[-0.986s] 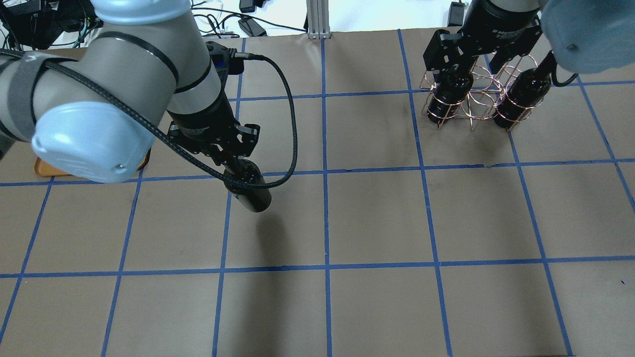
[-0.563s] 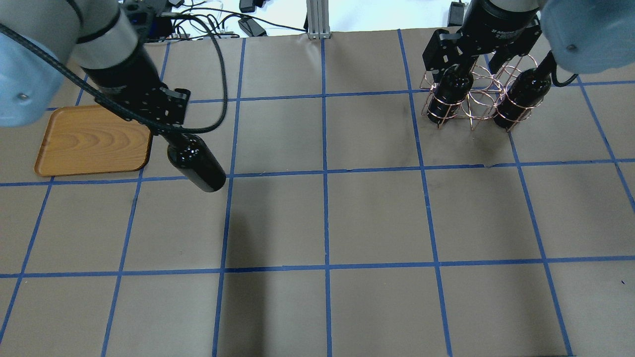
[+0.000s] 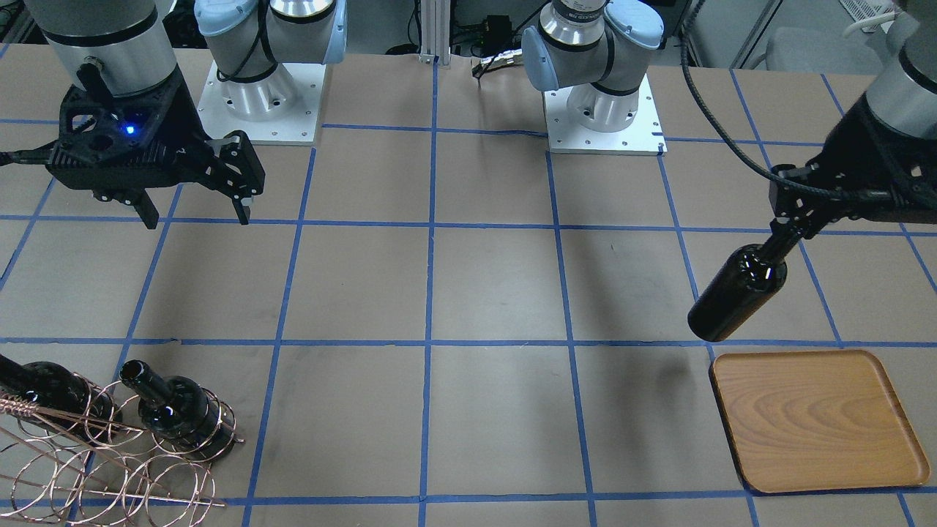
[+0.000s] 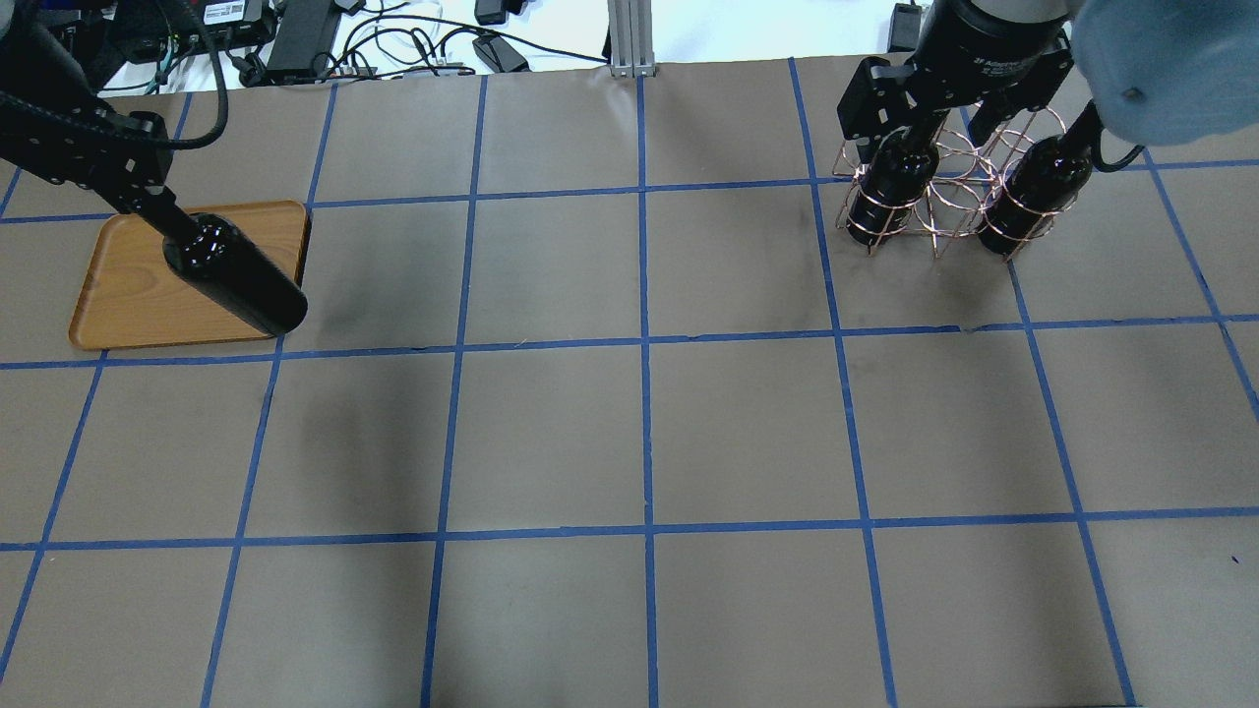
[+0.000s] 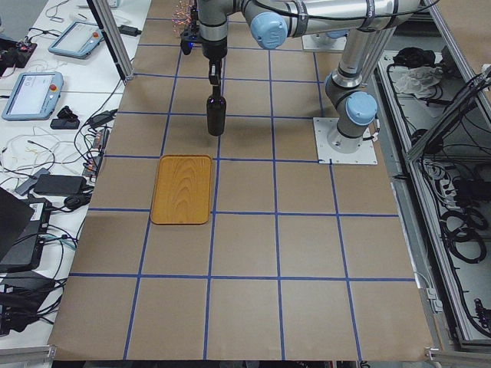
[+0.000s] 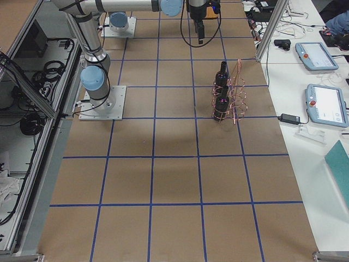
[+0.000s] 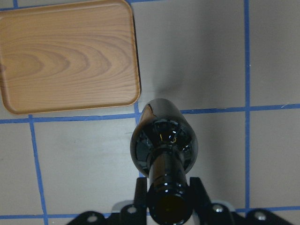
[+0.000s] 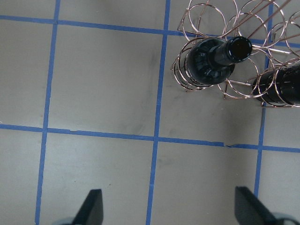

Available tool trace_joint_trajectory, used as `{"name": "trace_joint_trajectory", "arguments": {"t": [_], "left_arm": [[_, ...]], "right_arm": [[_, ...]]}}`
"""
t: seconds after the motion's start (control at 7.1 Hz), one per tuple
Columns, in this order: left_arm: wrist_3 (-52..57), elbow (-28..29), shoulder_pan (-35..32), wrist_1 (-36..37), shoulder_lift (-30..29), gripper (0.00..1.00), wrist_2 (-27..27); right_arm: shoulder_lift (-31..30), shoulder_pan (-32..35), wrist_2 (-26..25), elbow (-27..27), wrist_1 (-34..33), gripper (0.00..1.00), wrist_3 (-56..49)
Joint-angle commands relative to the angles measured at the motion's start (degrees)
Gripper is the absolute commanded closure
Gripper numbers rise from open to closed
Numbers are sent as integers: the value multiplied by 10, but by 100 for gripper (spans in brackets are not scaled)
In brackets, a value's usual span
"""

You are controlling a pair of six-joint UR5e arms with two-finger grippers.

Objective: Take wine from basket and place on tray
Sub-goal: 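Carry the bottle with the left gripper and set it on the wooden tray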

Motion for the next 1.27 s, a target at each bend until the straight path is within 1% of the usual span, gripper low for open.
{"name": "trace_joint_trajectory", "arguments": {"t": [0.0,0.14,0.42,0.56,0.7,0.85,1.13], "left_arm": [[35,77,41,1,-70,100,6],[39,112,46,2,-106,100,6],[43,134,50,46,-154,100,4],[49,143,58,65,-171,100,5],[72,156,96,67,-179,100,7],[85,157,117,67,-188,100,4],[86,156,117,82,-208,100,-3]], "right_arm": [[1,0,1,0,0,0,2],[1,0,0,0,0,0,3],[0,0,0,0,0,0,3],[0,0,0,0,0,0,3],[0,0,0,0,1,0,3],[0,0,0,0,0,0,3],[0,0,0,0,0,0,3]]}}
